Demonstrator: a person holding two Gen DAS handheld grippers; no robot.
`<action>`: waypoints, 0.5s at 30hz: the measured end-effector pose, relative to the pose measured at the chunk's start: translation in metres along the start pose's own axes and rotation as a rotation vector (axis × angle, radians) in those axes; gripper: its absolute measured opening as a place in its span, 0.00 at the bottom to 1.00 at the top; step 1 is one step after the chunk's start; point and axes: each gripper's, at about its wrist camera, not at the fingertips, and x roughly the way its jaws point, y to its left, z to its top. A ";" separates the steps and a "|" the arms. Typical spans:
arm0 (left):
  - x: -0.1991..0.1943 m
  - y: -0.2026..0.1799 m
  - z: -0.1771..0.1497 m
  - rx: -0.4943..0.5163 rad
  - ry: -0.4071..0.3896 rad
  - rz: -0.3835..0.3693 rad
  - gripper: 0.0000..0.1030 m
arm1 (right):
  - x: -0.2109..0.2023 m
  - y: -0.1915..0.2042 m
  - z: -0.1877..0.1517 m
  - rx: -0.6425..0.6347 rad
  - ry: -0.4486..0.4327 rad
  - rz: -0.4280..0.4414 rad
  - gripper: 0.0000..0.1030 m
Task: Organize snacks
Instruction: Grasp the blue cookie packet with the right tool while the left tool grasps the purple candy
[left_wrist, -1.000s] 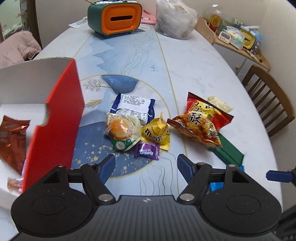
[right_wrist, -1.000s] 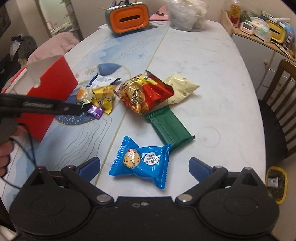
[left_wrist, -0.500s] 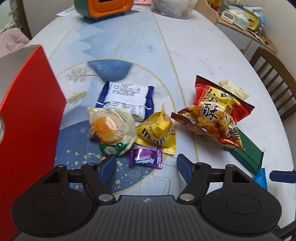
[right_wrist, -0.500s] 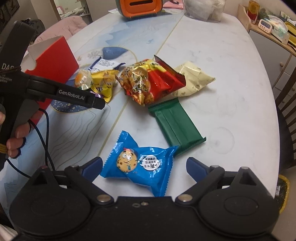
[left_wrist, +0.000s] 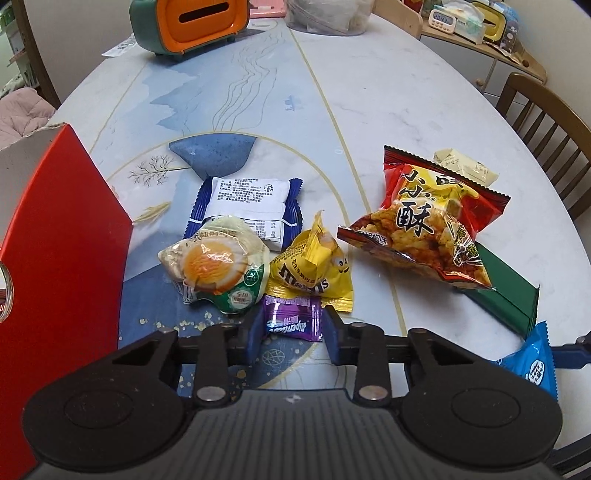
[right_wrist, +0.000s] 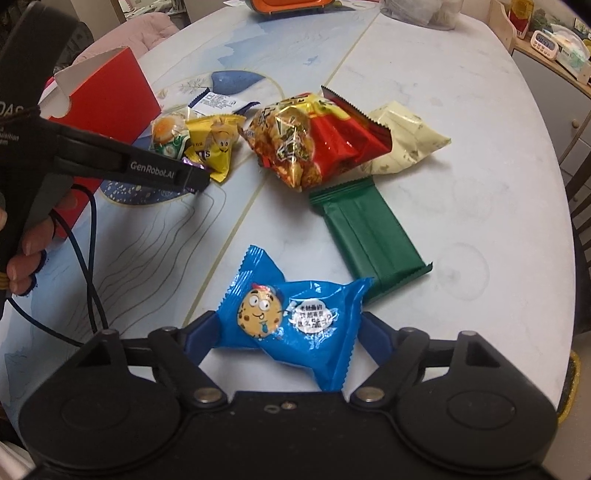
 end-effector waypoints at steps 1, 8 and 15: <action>0.000 0.000 0.000 -0.002 0.001 0.000 0.30 | 0.000 0.000 0.000 0.002 -0.001 0.004 0.71; -0.005 0.002 0.000 -0.019 -0.004 0.004 0.20 | -0.004 0.000 -0.003 0.015 -0.025 0.007 0.57; -0.017 0.006 -0.005 -0.039 -0.018 -0.022 0.17 | -0.011 0.005 -0.009 0.030 -0.034 -0.002 0.53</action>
